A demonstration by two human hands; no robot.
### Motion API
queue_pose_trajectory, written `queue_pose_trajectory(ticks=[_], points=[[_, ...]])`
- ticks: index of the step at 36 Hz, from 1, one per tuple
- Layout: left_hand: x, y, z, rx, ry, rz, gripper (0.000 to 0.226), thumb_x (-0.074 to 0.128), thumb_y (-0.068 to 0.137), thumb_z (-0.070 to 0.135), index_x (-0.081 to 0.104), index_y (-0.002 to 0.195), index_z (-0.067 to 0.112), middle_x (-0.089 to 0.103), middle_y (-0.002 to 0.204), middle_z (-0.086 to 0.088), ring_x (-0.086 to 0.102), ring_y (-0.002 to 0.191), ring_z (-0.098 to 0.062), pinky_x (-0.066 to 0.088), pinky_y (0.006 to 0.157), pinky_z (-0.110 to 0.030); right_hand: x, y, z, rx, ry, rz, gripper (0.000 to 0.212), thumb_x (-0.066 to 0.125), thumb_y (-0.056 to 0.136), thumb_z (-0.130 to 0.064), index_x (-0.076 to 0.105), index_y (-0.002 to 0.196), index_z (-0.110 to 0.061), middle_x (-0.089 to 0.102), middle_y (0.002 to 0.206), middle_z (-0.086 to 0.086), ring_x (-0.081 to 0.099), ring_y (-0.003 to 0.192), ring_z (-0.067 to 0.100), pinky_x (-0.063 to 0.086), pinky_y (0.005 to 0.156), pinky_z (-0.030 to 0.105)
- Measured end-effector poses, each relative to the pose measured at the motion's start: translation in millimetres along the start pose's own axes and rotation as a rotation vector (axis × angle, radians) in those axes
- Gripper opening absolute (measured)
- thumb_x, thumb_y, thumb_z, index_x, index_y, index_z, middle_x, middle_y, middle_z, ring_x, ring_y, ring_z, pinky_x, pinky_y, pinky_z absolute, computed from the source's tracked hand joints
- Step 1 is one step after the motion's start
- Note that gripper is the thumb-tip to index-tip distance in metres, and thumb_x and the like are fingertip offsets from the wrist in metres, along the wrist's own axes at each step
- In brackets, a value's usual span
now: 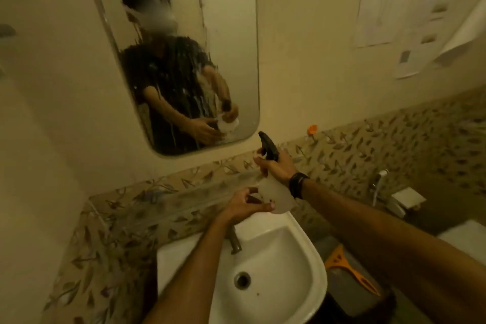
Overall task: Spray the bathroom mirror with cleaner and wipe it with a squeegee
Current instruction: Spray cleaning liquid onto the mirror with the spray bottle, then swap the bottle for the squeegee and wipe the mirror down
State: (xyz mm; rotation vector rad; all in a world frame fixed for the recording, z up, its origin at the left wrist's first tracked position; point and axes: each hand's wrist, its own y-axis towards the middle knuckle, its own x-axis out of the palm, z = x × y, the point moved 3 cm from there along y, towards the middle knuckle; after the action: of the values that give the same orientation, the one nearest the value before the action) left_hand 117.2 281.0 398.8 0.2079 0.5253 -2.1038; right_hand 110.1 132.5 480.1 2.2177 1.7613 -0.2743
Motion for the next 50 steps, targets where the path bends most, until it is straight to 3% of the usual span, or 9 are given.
queue_pose_trajectory(ticks=[6,14,20,25,31,35,41,46,50], points=[[77,13,-10,0.012,0.042,-0.092,0.088,0.089,0.078,0.037,0.045,0.152,0.015,0.071,0.125,-0.006,0.065,0.117,-0.02,0.051,0.091,-0.031,-56,-12,48,0.094,0.02,0.116,0.027,0.069,0.088,-0.033,0.065,0.108,-0.015,0.068,0.081,0.001,0.066,0.08,0.027,0.054,0.084,0.043],[210,56,-38,-0.142,0.055,-0.225,0.104,0.088,0.079,0.041,0.03,0.16,0.01,0.066,0.125,-0.009,0.062,0.119,-0.022,0.047,0.091,-0.03,-135,-22,147,0.242,-0.035,0.111,0.036,0.067,0.092,-0.029,0.058,0.119,-0.008,0.06,0.077,0.009,0.057,0.064,0.02,0.05,0.066,0.041],[302,77,-58,-0.273,0.072,-0.283,0.046,0.084,0.086,0.029,0.059,0.124,0.021,0.066,0.1,-0.001,0.065,0.1,-0.018,0.053,0.088,-0.03,-171,-29,249,0.386,-0.003,0.1,0.046,0.065,0.093,-0.026,0.055,0.113,0.013,0.057,0.095,0.035,0.057,0.086,0.044,0.048,0.083,0.059],[350,91,-82,-0.385,0.05,-0.217,0.072,0.082,0.088,0.028,0.048,0.148,0.013,0.057,0.14,-0.01,0.056,0.13,-0.027,0.047,0.096,-0.028,-179,-40,334,0.526,-0.063,0.029,0.037,0.068,0.09,-0.033,0.047,0.075,-0.007,0.037,0.064,0.006,0.041,0.064,0.022,0.038,0.067,0.038],[381,107,-120,-0.537,-0.001,-0.151,0.073,0.085,0.084,0.034,0.048,0.145,0.017,0.058,0.135,-0.004,0.058,0.12,-0.021,0.051,0.104,-0.035,-175,-53,407,0.588,-0.048,-0.12,0.027,0.068,0.09,-0.016,0.059,0.109,0.002,0.057,0.076,0.004,0.052,0.068,0.01,0.041,0.06,0.011],[397,129,-146,-0.591,0.018,-0.123,0.083,0.083,0.085,0.04,0.042,0.153,0.018,0.052,0.15,-0.005,0.053,0.135,-0.025,0.049,0.11,-0.038,-160,-54,468,0.592,-0.081,-0.163,0.015,0.073,0.086,-0.021,0.063,0.092,-0.012,0.058,0.074,-0.007,0.057,0.075,0.014,0.047,0.078,0.034],[413,150,-183,-0.595,0.005,-0.052,0.074,0.078,0.088,0.044,0.046,0.151,0.02,0.051,0.152,-0.003,0.052,0.138,-0.025,0.049,0.11,-0.04,-133,-55,540,0.528,-0.134,-0.212,0.022,0.074,0.084,-0.039,0.068,0.077,-0.019,0.059,0.061,0.001,0.058,0.059,0.017,0.047,0.058,0.038],[438,168,-271,-0.646,-0.042,-0.005,0.11,0.073,0.056,0.088,0.045,0.148,0.034,0.054,0.15,0.007,0.055,0.136,-0.021,0.051,0.109,-0.046,-112,-48,575,0.518,-0.099,-0.221,0.028,0.077,0.083,-0.03,0.07,0.091,-0.004,0.066,0.072,0.003,0.063,0.068,0.015,0.046,0.06,0.016],[440,172,-277,-0.639,-0.043,-0.036,0.108,0.07,0.057,0.079,0.048,0.149,0.026,0.057,0.147,0.005,0.058,0.131,-0.02,0.052,0.107,-0.045,-98,-52,602,0.497,-0.088,-0.277,0.045,0.069,0.081,-0.053,0.068,0.091,-0.01,0.069,0.081,0.013,0.067,0.078,0.027,0.056,0.073,0.045]])
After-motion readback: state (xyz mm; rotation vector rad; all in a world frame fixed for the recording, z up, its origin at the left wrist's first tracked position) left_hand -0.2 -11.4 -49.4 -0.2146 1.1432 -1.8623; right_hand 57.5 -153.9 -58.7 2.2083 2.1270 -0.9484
